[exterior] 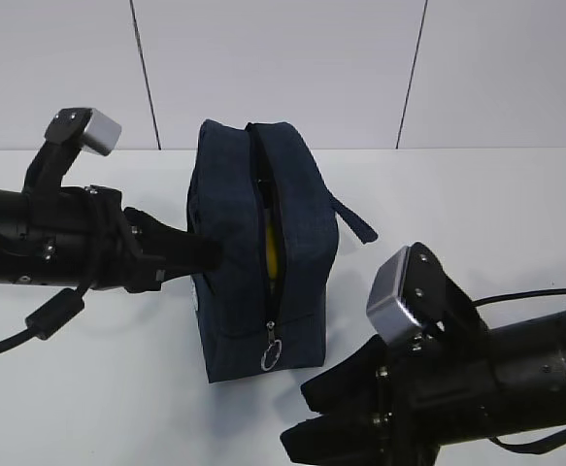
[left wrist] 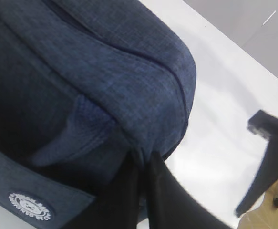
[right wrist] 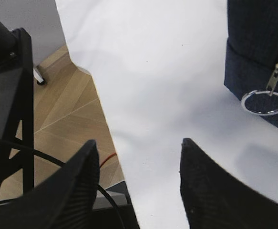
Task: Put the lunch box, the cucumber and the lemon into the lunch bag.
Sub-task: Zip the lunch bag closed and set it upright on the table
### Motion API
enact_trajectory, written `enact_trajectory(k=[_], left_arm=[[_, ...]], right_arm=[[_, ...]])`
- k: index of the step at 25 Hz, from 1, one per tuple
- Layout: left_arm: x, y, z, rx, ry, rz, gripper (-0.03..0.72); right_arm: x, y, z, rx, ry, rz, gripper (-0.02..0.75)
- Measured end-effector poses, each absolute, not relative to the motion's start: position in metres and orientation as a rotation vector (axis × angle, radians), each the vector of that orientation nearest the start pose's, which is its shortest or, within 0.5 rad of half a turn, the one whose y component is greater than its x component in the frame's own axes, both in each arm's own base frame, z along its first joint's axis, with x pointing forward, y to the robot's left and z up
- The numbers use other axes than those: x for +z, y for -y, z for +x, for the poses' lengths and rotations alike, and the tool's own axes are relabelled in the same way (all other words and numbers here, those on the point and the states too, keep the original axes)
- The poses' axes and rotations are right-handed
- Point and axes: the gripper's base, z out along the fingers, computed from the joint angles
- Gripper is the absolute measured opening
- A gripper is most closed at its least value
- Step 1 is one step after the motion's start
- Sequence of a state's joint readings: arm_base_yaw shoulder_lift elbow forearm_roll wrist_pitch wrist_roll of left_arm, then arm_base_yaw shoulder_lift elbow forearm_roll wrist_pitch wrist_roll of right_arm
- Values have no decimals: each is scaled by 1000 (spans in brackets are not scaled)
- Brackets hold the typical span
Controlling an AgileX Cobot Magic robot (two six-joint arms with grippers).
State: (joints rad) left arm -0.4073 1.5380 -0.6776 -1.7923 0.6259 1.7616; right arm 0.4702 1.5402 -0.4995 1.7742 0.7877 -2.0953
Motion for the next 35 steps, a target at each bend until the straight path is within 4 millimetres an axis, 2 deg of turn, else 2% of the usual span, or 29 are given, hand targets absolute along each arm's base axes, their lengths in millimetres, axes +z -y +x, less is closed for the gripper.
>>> enact_trajectory(k=[8,15,22,31,35], left_arm=[[204,161,241,-939,-2095,706,-4],[204,161,241,-942,-2094,707,-4],[205,162,240,-960,-2086,713,-4],[208,166,236,-1049,-2062,727,-4],[208,166,236,-1062,-2060,727,-4]], right_arm=[[146,-179,206,1069,-1978,-1180,410],[152,-187,221,1057,-1922,-1195,410],[144,-181,231,869,-1998,-1201,410],[140,-177,235,757,-2001,-1245,410],[144,-179,241,732,-1989,-1238,409]])
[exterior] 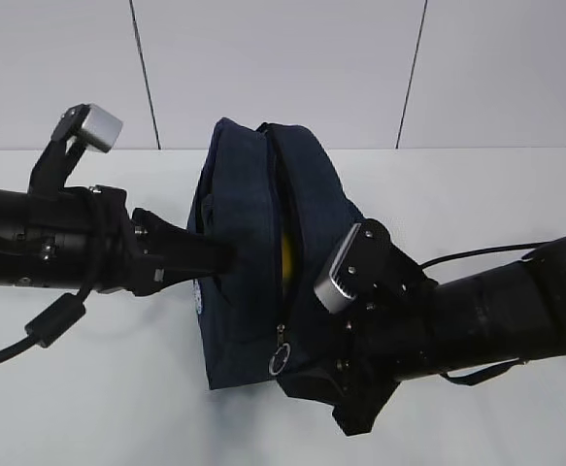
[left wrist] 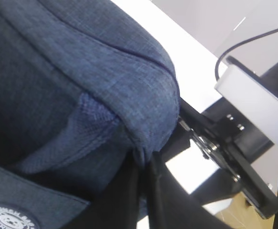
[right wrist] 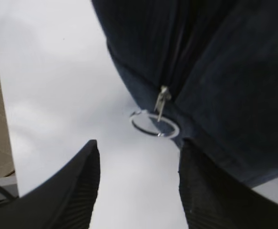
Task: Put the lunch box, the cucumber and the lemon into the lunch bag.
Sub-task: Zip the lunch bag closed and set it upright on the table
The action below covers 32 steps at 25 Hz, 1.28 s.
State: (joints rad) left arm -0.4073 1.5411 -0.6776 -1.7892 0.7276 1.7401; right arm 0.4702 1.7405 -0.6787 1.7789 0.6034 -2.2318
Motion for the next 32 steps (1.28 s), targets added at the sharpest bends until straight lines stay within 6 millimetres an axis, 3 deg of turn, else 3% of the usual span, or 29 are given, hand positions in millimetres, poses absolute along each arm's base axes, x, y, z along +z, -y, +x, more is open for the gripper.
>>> enact_trajectory(k=[13,19,24,32], left_arm=[[209,167,235,-1076,-2054,730,-4],[220,171,245,-1068,-2006,744,-4],[211,175,249,-1115,-2039,729,-5],[206,178,248,-1177,-2044,737,-5]], right_arm=[[149,-182,246,783,-2048,-1127,409],[150,-182,246,807,-2067,-1097,409],[150,-182,246,810,-2071,-1092,409],[130,-183,248,827,-2145,-1086,409]])
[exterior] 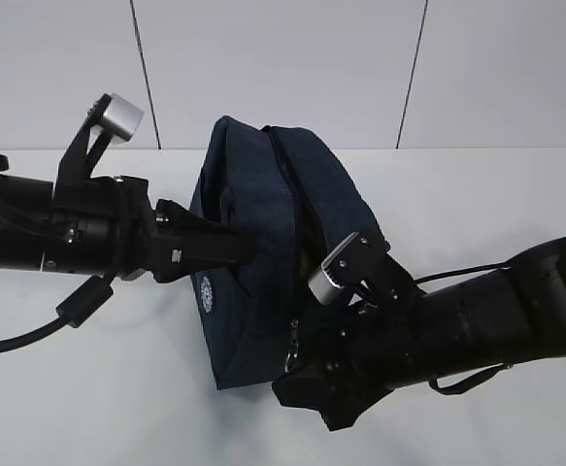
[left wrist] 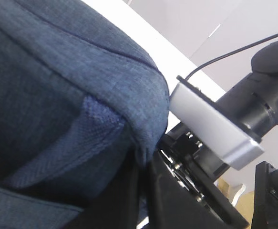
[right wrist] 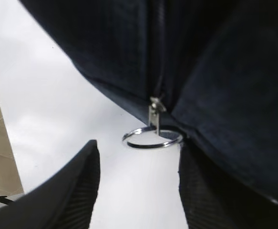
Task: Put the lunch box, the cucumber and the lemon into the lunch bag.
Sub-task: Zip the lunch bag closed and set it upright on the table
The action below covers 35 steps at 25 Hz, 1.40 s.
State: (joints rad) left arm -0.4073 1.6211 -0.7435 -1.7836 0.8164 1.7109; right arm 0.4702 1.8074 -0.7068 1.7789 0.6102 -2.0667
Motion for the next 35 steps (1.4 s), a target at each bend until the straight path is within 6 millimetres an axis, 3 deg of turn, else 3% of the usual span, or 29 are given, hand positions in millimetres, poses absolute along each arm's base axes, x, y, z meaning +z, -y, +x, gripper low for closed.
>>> enact_trajectory(k=[16,23,35], left_arm=[[206,179,247,-1201,-2034,744,-5],[207,179,247,-1201,-2034,744,-5],[207,179,247,-1203,-2033,745,-5]], right_arm=[[131,-189,263,804,-2129,-1078,409],[130,-189,264,804,-2164,-1037,356],[130,-185,268,735,-2199,-1002,349]])
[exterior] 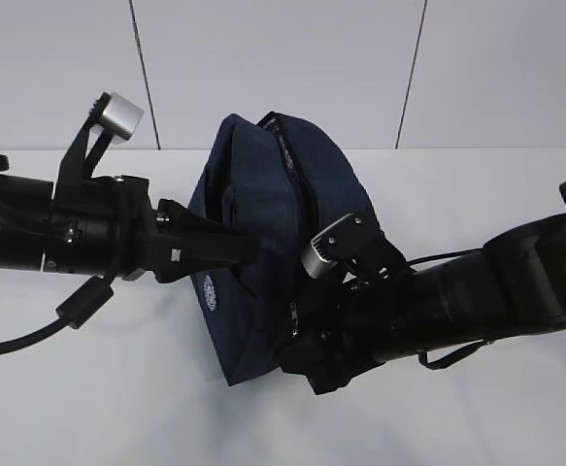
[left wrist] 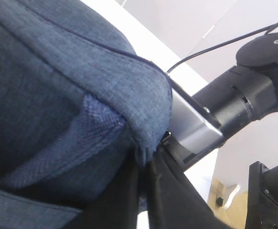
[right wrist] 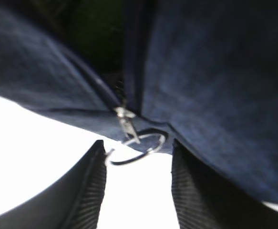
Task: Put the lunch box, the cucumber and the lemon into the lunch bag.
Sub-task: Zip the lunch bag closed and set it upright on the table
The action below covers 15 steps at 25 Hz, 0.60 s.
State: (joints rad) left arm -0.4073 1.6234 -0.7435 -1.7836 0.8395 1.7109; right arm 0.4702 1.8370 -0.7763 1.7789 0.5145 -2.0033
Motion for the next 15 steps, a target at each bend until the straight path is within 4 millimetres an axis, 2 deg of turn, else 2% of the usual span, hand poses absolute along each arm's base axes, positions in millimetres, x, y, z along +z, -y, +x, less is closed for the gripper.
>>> enact_trajectory(k=[7,15], left_arm=[[207,179,247,-1204,-2033,743,-5],[207,179,247,-1204,-2033,743,-5]], right_arm=[[139,-190,277,733,-2161,-993,329],[139,-189,280,699,-2168,-988,276]])
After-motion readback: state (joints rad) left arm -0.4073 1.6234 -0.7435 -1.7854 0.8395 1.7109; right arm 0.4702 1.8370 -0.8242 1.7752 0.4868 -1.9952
